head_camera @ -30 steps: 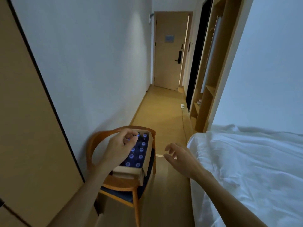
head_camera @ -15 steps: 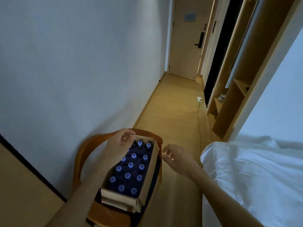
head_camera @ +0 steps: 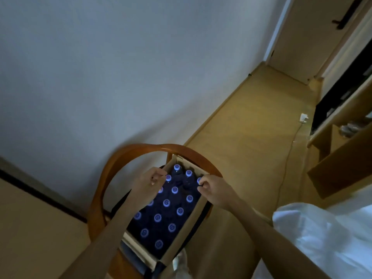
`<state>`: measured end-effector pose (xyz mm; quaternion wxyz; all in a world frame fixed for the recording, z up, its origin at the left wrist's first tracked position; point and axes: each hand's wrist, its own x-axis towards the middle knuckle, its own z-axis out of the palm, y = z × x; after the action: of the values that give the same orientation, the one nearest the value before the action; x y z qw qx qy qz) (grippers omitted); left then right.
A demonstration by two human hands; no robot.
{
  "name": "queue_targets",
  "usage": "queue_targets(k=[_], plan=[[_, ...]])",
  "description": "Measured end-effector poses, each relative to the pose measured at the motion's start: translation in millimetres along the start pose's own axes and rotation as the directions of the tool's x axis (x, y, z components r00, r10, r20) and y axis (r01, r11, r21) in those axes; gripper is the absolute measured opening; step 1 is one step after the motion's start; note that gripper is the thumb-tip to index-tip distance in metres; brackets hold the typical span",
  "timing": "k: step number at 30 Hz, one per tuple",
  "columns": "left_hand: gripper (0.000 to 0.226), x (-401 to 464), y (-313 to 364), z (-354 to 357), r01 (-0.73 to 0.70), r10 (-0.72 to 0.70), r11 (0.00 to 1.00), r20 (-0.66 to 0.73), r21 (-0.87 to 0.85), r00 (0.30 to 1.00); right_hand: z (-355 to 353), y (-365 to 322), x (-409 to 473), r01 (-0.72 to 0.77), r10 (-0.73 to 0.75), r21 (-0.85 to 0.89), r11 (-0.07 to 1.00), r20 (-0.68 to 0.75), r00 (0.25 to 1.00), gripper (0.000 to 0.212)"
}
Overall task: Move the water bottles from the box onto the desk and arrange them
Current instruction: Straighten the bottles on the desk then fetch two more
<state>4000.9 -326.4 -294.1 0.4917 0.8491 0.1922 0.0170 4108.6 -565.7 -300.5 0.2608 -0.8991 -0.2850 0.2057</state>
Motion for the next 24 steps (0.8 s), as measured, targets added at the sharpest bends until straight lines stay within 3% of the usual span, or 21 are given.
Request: queue_targets(k=[7, 12, 17, 24], plan=[[0.012, 65.5, -47.5, 20.0, 0.128, -0.126, 0.991, 0.054, -0.027, 0.991, 26.8, 35.3, 89.0, -0.012, 0.027, -0.078, 0.997, 0.198, 0.98, 0.023], [0.007, 96.7, -82.6, 43.4, 0.285, -0.281, 0.959, 0.171, 0.001, 0.944, 58.0, 54.7, 125.0, -0.029, 0.079, -0.146, 0.989, 0.349, 0.934, 0.02], [0.005, 119.5, -111.9, 63.5, 0.342, -0.35, 0.937, 0.237, 0.075, 0.906, 91.5, 74.6, 135.7, -0.008, 0.107, -0.205, 0.979, 0.479, 0.871, 0.026], [0.025, 146.6, -136.4, 93.8, 0.395, -0.435, 0.9, 0.438, 0.184, 0.787, 109.1, 87.7, 149.6, 0.152, 0.1, -0.389, 0.909, 0.557, 0.824, 0.047]])
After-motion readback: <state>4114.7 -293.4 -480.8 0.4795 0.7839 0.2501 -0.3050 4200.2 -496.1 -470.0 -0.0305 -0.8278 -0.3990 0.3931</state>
